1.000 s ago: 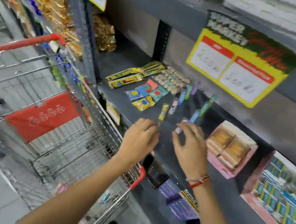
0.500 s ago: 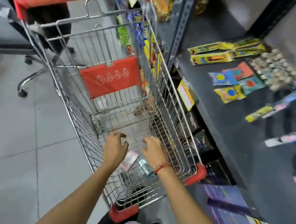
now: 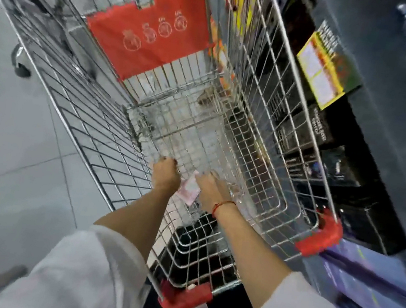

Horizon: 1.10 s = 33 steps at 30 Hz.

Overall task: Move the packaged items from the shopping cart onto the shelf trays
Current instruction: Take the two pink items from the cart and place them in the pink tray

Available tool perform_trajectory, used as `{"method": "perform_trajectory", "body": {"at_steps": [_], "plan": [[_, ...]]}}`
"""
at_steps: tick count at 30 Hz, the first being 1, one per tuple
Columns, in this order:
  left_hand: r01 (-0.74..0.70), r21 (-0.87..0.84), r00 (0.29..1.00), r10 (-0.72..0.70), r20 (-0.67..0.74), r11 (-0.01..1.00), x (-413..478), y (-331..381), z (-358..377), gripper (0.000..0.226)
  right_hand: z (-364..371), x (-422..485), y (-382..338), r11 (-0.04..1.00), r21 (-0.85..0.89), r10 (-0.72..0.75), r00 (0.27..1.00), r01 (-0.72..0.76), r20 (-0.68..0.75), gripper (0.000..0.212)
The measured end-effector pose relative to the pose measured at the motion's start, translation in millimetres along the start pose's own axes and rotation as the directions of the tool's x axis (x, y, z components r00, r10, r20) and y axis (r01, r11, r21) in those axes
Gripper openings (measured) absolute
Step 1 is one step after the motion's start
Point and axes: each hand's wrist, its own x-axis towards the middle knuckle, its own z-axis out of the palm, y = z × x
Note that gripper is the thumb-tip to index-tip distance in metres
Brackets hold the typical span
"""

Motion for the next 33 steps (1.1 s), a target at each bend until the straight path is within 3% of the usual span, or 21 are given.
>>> {"method": "perform_trajectory", "body": {"at_steps": [2,4,7,11,16,19,22,24,26,28,30,31,33], "plan": [[-0.074,0.121,0.997,0.070,0.032,0.990,10.0,-3.4,5.6,0.027,-1.9,8.7,-0.3,0.991,-0.099,-0.090,0.995,0.087,-0.031,0.015],[-0.152,0.257,0.987,0.135,0.082,0.954,19.1,-8.0,7.9,0.031,21.7,40.4,3.4,0.973,-0.177,-0.154,0.988,0.150,-0.013,0.057],[-0.170,0.316,0.982,0.133,0.135,0.934,29.6,-15.4,11.5,0.048,37.6,68.4,6.3,0.935,-0.273,-0.232,0.973,0.226,0.011,0.069],[-0.163,0.300,0.974,0.104,0.203,0.940,36.8,-22.8,22.2,0.064,51.8,80.3,10.4,0.908,-0.398,-0.186,0.978,0.133,-0.096,0.069],[-0.160,0.364,0.975,0.089,0.203,0.917,39.9,-27.8,27.0,0.063,54.3,83.8,21.7,0.900,-0.425,-0.192,0.964,0.097,-0.186,0.063],[-0.169,0.447,0.977,0.091,0.191,0.878,39.2,-26.5,22.1,0.066,45.1,80.0,36.8,0.958,-0.270,-0.144,0.977,0.098,-0.157,0.064],[-0.181,0.510,0.974,0.080,0.214,0.841,36.7,-25.2,18.6,0.077,36.1,69.3,49.3,0.985,0.167,0.078,0.959,-0.032,-0.274,0.056],[-0.165,0.509,0.977,0.070,0.201,0.845,31.7,-21.4,17.1,0.076,28.0,60.6,49.3,0.842,0.516,0.316,0.920,-0.159,-0.233,0.051],[-0.105,0.448,0.981,0.019,0.191,0.888,26.8,-12.7,13.7,0.074,21.0,58.6,49.1,0.536,0.806,0.460,0.888,-0.250,-0.031,0.047],[-0.067,0.351,0.981,-0.002,0.195,0.934,20.1,-1.0,7.0,0.072,16.3,53.6,49.4,0.165,0.954,0.416,0.894,-0.252,0.164,0.058],[-0.042,0.213,0.986,0.007,0.164,0.976,11.7,9.3,-1.5,0.068,12.0,40.6,45.7,-0.107,0.970,0.298,0.924,-0.216,0.239,0.061],[-0.025,0.118,0.989,0.007,0.149,0.993,7.6,13.7,-4.4,0.066,10.7,34.6,43.8,-0.213,0.958,0.251,0.936,-0.195,0.246,0.061],[0.004,-0.104,0.993,0.008,0.116,0.995,0.6,21.1,-6.4,0.064,7.8,24.2,41.4,-0.320,0.934,0.184,0.957,-0.158,0.225,0.060]]}}
